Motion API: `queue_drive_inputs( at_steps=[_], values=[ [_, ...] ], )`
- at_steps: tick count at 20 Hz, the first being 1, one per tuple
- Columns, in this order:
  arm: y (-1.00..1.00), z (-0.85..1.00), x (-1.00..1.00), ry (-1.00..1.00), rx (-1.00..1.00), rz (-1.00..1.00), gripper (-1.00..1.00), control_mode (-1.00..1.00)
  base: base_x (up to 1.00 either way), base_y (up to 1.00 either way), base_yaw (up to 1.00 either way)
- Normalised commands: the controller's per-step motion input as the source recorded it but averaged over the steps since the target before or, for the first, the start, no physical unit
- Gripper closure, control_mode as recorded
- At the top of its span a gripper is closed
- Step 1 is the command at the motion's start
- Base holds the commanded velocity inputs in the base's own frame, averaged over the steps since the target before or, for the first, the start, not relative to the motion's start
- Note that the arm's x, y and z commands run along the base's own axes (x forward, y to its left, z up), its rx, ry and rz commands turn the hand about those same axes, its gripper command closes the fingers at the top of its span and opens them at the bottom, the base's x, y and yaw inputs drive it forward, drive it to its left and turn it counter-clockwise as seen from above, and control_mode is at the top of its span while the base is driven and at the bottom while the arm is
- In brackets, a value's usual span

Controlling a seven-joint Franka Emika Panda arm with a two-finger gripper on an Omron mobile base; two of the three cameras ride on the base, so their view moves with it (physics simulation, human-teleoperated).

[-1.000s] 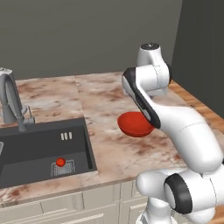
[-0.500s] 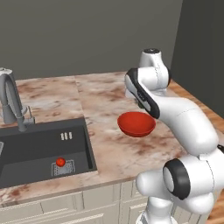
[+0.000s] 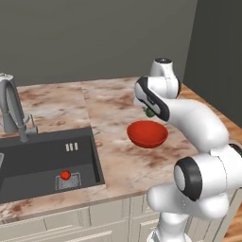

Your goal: Pick the avocados from the cabinet and place them in one bowl. Pick the tomato from the sink and place it in the other bowl.

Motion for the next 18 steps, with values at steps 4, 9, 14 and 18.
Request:
queue_drive_inputs(
  at_steps=[4, 9, 14, 18],
  values=[
    [0.0, -0.16, 0.58, -0.04, 0.01, 0.0, 1.0, -1.0, 0.0, 0.0, 0.0],
    [0.0, -0.17, 0.24, -0.06, 0.0, 0.0, 1.0, -1.0, 0.0, 0.0, 0.0],
    [0.0, -0.42, 0.11, -0.05, 0.0, 0.0, 1.0, -1.0, 0.0, 0.0, 0.0],
    [0.0, -0.56, 0.14, -0.04, 0.0, 0.0, 1.0, -1.0, 0.0, 0.0, 0.0]
  ],
)
